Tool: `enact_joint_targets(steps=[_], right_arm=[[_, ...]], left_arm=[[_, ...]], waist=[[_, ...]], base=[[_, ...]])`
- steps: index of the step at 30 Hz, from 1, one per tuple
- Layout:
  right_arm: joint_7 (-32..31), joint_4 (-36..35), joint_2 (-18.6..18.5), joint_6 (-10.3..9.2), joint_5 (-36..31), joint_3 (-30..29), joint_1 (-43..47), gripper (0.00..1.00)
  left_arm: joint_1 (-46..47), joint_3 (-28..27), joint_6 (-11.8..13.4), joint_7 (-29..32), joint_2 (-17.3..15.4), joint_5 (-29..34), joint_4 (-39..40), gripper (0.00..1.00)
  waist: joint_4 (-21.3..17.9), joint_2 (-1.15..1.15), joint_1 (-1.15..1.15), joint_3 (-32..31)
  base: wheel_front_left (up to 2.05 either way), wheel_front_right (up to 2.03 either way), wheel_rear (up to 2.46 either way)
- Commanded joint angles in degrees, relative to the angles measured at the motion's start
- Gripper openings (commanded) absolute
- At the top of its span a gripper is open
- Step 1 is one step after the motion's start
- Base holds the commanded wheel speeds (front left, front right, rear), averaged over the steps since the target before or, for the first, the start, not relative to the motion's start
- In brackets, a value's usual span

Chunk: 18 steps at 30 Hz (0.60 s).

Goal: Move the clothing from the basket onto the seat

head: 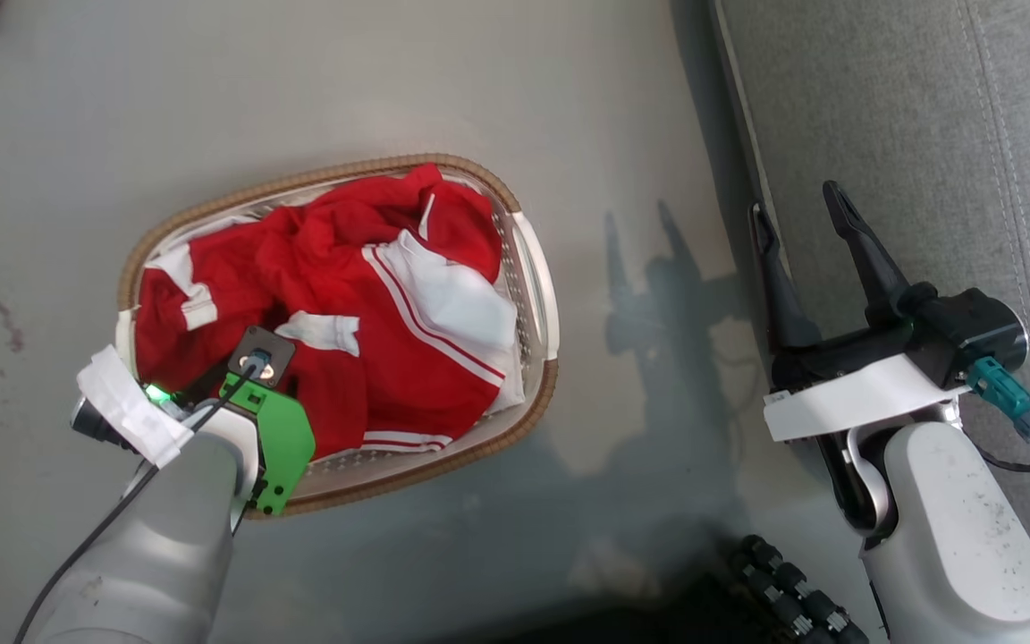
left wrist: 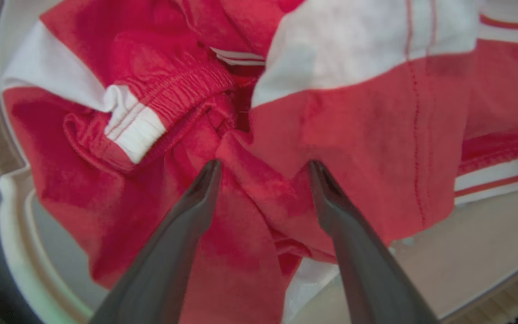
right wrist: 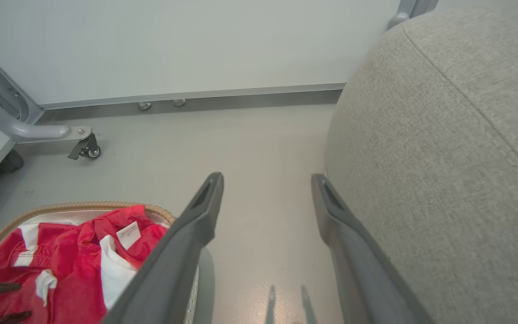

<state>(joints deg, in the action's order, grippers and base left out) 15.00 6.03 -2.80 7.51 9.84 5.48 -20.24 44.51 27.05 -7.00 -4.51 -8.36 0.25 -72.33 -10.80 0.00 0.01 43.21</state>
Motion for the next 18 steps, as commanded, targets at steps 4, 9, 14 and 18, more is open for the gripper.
enact_joint_targets(steps=[4,9,14,18], right_arm=[[0.28,-0.29,-0.17,-0.04,1.32,0.81,-1.37,1.00],[0.28,-0.20,-0.17,-0.04,2.39,1.59,-1.67,1.00],[0.28,-0.04,-0.18,-0.04,2.91,1.95,-1.89,1.00],[0.28,0.27,-0.17,-0.04,3.24,1.89,-2.18,1.00]], left_arm=[[2.20,0.06,1.05,2.06,-1.14,-0.36,-0.59,1.00],[2.38,0.19,0.93,3.90,-1.10,-1.04,-1.01,1.00],[1.73,0.20,0.58,6.16,-1.17,-2.06,-1.31,0.48],[1.12,0.44,0.27,6.94,-1.16,-2.50,-1.41,0.00]], waist=[[-1.85,0.00,-0.01,3.52],[-2.54,0.00,-0.01,4.54],[-2.96,0.00,-0.01,4.78],[-3.07,0.00,-0.01,4.70]], base=[[0.00,0.00,0.00],[0.00,0.00,0.00],[0.00,0.00,0.00],[0.00,0.00,0.00]])
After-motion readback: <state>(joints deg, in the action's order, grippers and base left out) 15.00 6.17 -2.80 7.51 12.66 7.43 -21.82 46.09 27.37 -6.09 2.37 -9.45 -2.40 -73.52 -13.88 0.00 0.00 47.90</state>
